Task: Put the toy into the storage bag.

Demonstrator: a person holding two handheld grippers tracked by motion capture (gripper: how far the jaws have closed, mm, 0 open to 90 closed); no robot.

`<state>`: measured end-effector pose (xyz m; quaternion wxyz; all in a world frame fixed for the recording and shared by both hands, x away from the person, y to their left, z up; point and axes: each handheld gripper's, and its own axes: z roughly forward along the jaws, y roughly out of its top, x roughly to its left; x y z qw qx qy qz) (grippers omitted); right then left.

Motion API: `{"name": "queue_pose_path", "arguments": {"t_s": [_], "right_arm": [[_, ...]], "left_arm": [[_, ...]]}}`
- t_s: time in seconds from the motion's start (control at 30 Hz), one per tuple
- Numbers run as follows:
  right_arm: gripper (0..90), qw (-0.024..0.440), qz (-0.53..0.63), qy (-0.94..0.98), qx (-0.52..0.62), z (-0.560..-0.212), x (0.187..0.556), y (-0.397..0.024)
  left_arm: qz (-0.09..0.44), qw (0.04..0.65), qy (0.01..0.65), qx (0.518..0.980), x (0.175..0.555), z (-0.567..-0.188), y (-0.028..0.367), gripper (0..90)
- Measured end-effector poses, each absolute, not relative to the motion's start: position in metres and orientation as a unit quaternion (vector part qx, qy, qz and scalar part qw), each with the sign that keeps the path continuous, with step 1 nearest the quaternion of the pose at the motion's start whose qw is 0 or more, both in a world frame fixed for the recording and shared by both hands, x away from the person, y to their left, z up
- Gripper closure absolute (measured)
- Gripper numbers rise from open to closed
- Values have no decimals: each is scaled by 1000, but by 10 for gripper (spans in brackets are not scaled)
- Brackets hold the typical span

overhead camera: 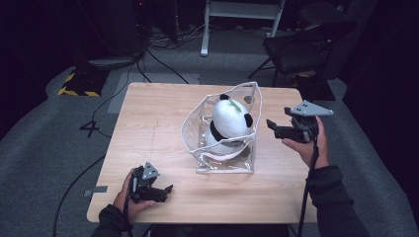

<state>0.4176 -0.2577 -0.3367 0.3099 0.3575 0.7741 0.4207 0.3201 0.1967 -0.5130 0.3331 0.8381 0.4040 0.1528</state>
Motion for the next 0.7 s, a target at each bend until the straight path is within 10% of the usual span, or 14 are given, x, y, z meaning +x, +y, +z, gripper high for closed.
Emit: {"name": "queue_pose_path", "arguments": {"t_s": [0.7], "right_arm": [[231, 289, 402, 786, 371, -368, 418, -273]], "left_arm": [[152, 333, 405, 838, 320, -513, 197, 73]]}}
